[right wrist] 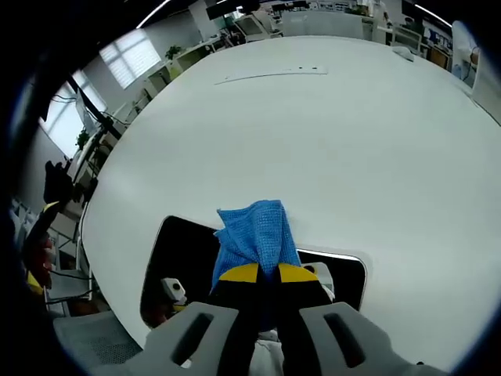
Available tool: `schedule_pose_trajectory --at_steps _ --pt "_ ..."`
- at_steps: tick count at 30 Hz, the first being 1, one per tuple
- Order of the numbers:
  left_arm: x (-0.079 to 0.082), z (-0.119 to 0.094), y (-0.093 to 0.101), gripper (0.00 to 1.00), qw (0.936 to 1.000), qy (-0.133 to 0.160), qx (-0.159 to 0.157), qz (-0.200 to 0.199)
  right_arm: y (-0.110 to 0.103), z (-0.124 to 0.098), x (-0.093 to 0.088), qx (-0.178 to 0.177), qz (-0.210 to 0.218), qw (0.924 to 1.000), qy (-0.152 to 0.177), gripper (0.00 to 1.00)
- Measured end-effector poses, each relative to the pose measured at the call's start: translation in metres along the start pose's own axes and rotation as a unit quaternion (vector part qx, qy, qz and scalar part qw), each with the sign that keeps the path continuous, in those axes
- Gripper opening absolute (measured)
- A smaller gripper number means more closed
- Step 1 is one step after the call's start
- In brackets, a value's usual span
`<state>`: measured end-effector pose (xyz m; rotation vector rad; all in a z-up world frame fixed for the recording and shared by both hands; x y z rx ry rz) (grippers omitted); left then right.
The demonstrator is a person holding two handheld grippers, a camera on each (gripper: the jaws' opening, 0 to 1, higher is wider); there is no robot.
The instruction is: Wipe the mirror surface with the cleaning cloth until all visible marks leave the cleaned area.
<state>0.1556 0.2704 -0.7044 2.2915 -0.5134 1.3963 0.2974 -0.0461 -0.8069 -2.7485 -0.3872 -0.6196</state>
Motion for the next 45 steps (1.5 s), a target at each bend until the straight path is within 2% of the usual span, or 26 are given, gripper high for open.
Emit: schedule_pose_trajectory --at_steps 10,19,28,32,45 --pt "0.002 0.0 0.002 0.95 1.0 0.0 0.0 0.001 0.0 -0.008 -0.003 -0.013 -0.002 0.9999 -0.001 0.02" --pt "0.004 -0.002 0.003 0.95 1.0 -0.002 -0.001 0.005 0.002 -0.004 -0.002 -0.016 -0.001 0.9999 0.003 0.02" --pt "0.006 0.0 0.004 0.95 0.9999 -0.004 -0.004 0.009 -0.003 -0.006 -0.012 -0.029 0.0 0.9994 0.021 0.02" --pt "0.008 0.001 0.008 0.95 0.9999 -0.002 -0.007 0.011 -0.005 -0.015 -0.02 -0.026 0.006 0.9994 0.023 0.02" --pt "0.002 -0.001 0.008 0.95 0.9998 -0.005 -0.011 0.013 -0.009 -0.018 -0.036 -0.026 0.006 0.9992 0.031 0.02"
Point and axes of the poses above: the point that each gripper's makers call its tool centre point, and the gripper's own axes: z roughly forward along the fingers, y roughly to its right, x roughly out of its top, the point moved 9 cm from there along -z, roughly backward along the fingers, and after that the axes turned 1 degree about -y, right-handed, at the moved point
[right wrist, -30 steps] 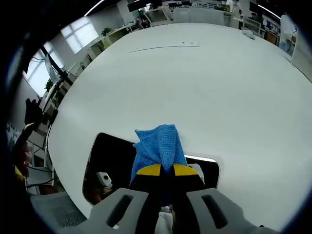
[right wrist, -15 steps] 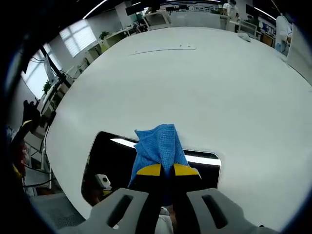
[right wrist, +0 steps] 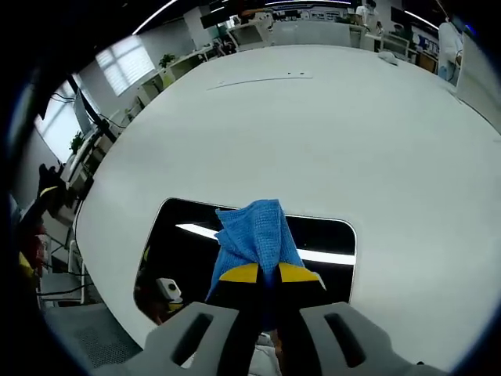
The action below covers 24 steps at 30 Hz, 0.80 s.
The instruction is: Wipe the mirror surface with the cleaning cloth until all visible marks leave the cleaned area.
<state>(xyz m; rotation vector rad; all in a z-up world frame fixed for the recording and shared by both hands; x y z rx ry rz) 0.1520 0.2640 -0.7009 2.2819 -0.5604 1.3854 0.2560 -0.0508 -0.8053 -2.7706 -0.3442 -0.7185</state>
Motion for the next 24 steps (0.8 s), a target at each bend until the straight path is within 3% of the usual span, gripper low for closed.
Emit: schedule_pose_trajectory --at_steps 12,24 --pt "0.001 -0.001 0.003 0.98 1.0 -0.002 -0.004 0.003 -0.002 -0.005 -0.007 0.003 0.007 1.0 0.004 0.02" --pt "-0.002 0.007 -0.012 0.99 1.0 -0.001 -0.002 0.001 -0.006 -0.01 -0.021 -0.003 0.006 0.9998 0.02 0.02"
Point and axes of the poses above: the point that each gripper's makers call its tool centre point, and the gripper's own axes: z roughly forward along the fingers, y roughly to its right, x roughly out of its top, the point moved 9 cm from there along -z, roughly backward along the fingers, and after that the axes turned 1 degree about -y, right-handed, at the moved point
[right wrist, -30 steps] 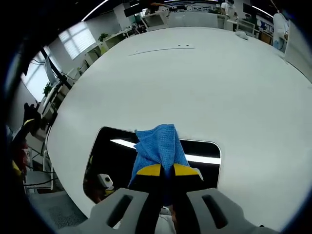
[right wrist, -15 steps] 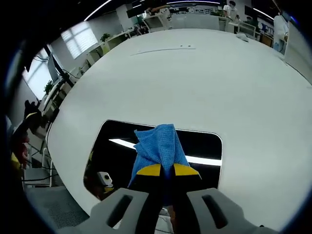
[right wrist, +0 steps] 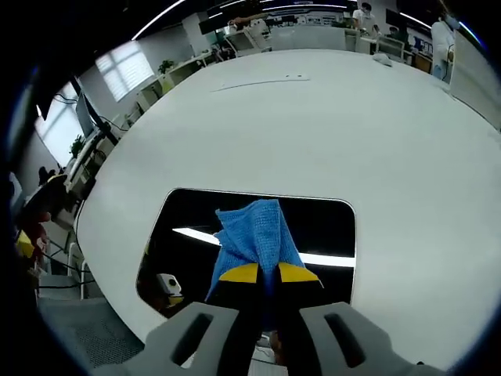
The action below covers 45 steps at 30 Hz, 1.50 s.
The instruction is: Wipe the mirror surface with the cleaning cloth until all visible marks leave the cleaned area.
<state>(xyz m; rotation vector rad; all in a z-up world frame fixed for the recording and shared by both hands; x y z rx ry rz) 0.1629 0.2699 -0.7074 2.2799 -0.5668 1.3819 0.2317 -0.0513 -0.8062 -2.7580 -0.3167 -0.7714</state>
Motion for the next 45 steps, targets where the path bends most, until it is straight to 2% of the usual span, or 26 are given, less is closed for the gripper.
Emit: schedule_pose_trajectory --at_steps 2,5,12,23,45 --pt "-0.004 0.003 -0.004 0.99 0.9999 -0.008 0.009 -0.006 0.0 -0.001 -0.002 0.001 0.002 1.0 0.0 0.02" --pt "-0.002 0.004 -0.003 0.99 0.9996 0.001 0.01 -0.025 -0.001 -0.004 -0.007 0.002 0.005 1.0 -0.001 0.02" --pt "-0.006 0.008 -0.005 0.99 0.9994 0.006 0.018 -0.031 -0.001 -0.008 -0.013 0.008 0.014 0.9999 -0.005 0.02" --pt "-0.009 0.013 0.0 0.99 0.9994 0.004 0.013 -0.031 -0.004 -0.015 -0.024 0.014 0.013 0.9998 -0.005 0.02" --pt "-0.011 0.006 0.003 0.99 0.9995 -0.001 0.017 -0.026 -0.009 -0.026 -0.041 0.03 0.005 0.9993 -0.02 0.02"
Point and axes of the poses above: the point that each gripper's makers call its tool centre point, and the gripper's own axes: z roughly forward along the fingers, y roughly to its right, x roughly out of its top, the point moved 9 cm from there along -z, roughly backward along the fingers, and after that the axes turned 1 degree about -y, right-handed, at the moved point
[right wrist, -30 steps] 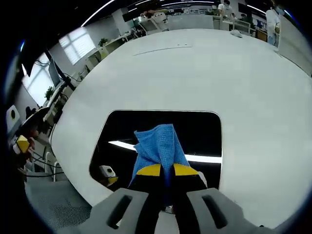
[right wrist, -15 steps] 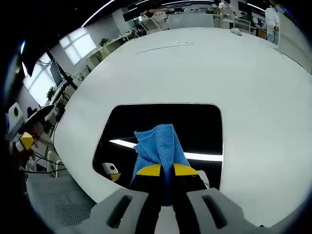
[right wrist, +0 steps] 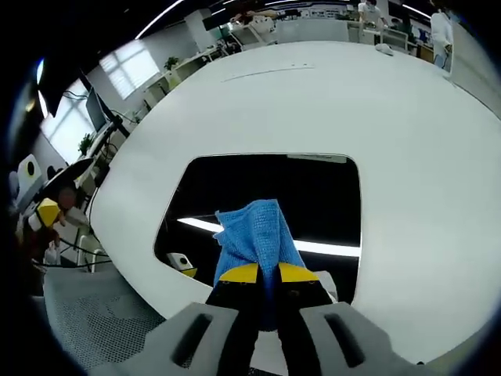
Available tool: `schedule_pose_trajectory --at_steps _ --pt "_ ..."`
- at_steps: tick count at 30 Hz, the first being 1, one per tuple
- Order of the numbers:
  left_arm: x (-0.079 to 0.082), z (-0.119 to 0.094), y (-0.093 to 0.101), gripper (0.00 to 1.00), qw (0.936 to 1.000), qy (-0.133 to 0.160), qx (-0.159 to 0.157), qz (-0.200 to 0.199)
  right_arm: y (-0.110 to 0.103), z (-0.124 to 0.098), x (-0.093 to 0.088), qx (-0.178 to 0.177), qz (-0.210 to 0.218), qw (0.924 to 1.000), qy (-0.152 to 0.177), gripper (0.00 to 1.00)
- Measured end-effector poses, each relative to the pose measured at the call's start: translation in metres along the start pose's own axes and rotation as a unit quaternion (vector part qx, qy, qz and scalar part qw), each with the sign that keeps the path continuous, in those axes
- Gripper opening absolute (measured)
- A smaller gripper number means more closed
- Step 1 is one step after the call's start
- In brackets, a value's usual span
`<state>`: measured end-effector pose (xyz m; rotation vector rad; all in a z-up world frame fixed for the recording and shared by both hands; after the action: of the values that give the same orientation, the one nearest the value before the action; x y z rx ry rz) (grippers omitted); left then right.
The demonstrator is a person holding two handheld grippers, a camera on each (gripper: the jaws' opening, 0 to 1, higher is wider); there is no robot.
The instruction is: Wipe the mirror surface with the cleaning cloth until all visible marks leave the cleaned area.
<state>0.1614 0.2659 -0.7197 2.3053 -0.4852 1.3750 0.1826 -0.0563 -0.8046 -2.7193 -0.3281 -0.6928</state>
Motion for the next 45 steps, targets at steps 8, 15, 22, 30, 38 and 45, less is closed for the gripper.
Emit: schedule_pose_trajectory --at_steps 8,15,22,30,38,45 --pt "0.001 -0.001 -0.003 0.99 1.0 0.002 0.008 -0.002 -0.002 -0.003 -0.005 0.009 0.015 0.9998 -0.01 0.02" --pt "0.001 0.002 0.002 0.99 1.0 0.003 0.004 -0.001 -0.004 -0.004 -0.009 0.011 0.009 0.9999 -0.006 0.02" --pt "0.003 0.0 0.001 0.99 0.9999 0.006 0.008 -0.003 -0.003 -0.004 -0.008 0.014 -0.019 0.9997 -0.009 0.02" --pt "0.005 0.0 0.001 0.99 0.9999 0.01 0.01 -0.003 0.0 -0.004 -0.008 0.023 0.001 0.9997 -0.011 0.02" --pt "0.004 0.0 0.003 0.99 0.9999 0.011 0.012 -0.005 0.001 -0.004 -0.008 0.03 -0.006 0.9995 -0.011 0.02" --pt "0.004 -0.001 0.003 0.99 0.9998 0.015 0.014 -0.008 0.007 -0.007 -0.009 0.03 -0.001 0.9995 -0.011 0.02"
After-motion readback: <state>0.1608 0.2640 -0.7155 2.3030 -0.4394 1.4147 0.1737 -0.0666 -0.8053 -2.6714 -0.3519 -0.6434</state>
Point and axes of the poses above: the point that each gripper's makers call its tool centre point, and the gripper's own axes: z roughly forward along the fingers, y roughly to its right, x roughly out of its top, the point moved 9 cm from there along -z, roughly backward along the fingers, and after that the axes turned 1 degree about -y, right-handed, at the moved point
